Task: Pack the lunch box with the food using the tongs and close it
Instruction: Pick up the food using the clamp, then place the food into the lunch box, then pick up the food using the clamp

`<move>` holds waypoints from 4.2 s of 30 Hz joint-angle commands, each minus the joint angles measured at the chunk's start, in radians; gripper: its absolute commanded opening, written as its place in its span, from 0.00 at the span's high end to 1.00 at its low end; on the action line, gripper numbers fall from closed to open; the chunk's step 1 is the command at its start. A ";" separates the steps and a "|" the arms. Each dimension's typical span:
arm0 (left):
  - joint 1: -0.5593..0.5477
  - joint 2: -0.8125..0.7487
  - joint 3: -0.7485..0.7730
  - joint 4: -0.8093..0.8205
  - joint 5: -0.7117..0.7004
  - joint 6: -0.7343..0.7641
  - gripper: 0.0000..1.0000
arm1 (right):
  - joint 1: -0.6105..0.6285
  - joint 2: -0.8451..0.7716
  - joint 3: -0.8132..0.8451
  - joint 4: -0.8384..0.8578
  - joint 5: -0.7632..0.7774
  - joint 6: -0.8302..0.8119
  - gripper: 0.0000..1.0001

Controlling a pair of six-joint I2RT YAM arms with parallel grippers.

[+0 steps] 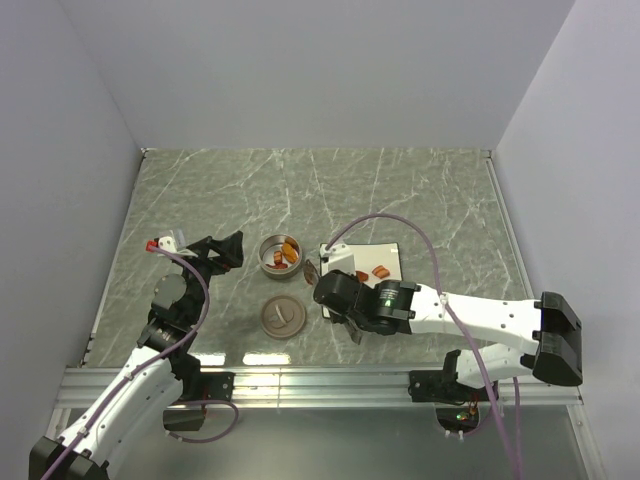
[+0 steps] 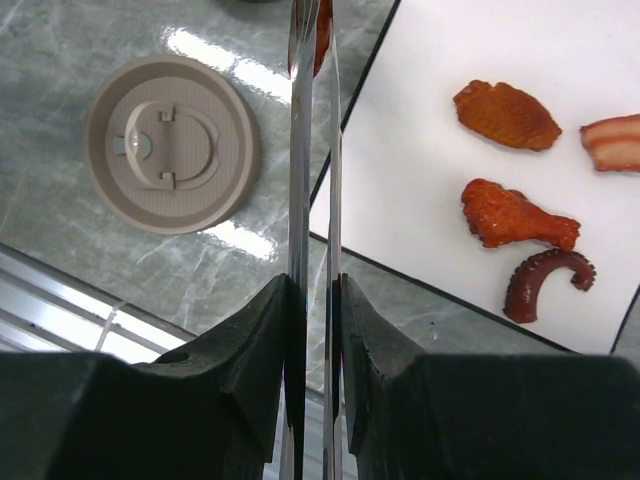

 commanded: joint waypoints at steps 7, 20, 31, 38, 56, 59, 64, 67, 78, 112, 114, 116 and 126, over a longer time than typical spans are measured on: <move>-0.003 -0.009 -0.003 0.006 0.015 -0.012 0.00 | -0.040 0.040 0.131 0.022 0.075 -0.087 0.67; -0.003 0.003 0.000 0.008 0.004 -0.012 0.01 | -0.120 0.174 0.305 0.097 -0.026 -0.240 0.67; -0.003 0.008 0.000 0.009 -0.001 -0.010 0.01 | -0.157 0.282 0.366 0.105 -0.068 -0.274 0.66; -0.003 0.011 -0.002 0.012 -0.001 -0.010 0.01 | -0.167 0.303 0.369 0.099 -0.083 -0.273 0.52; -0.003 0.009 0.000 0.015 0.002 -0.012 0.01 | -0.167 0.144 0.262 0.083 -0.004 -0.210 0.52; -0.003 0.008 -0.003 0.015 0.004 -0.012 0.00 | -0.160 0.068 0.192 0.060 0.030 -0.158 0.52; -0.003 0.008 -0.002 0.015 0.008 -0.012 0.00 | -0.112 -0.049 0.057 -0.026 0.090 -0.037 0.52; -0.003 0.003 -0.002 0.012 0.012 -0.012 0.00 | -0.072 -0.126 -0.011 -0.090 0.114 0.074 0.52; -0.003 -0.014 -0.003 0.004 0.013 -0.015 0.01 | 0.004 -0.270 -0.131 -0.331 0.173 0.323 0.52; -0.003 -0.028 -0.006 -0.006 0.015 -0.019 0.00 | 0.000 -0.247 -0.192 -0.217 0.096 0.240 0.49; -0.003 -0.034 -0.008 -0.006 0.015 -0.019 0.00 | -0.011 -0.220 -0.184 -0.205 0.090 0.225 0.48; -0.003 -0.035 -0.008 -0.008 0.013 -0.019 0.01 | -0.023 -0.204 -0.181 -0.179 0.079 0.208 0.48; -0.003 -0.042 -0.012 -0.008 0.013 -0.021 0.00 | -0.091 -0.129 -0.178 -0.084 0.016 0.105 0.48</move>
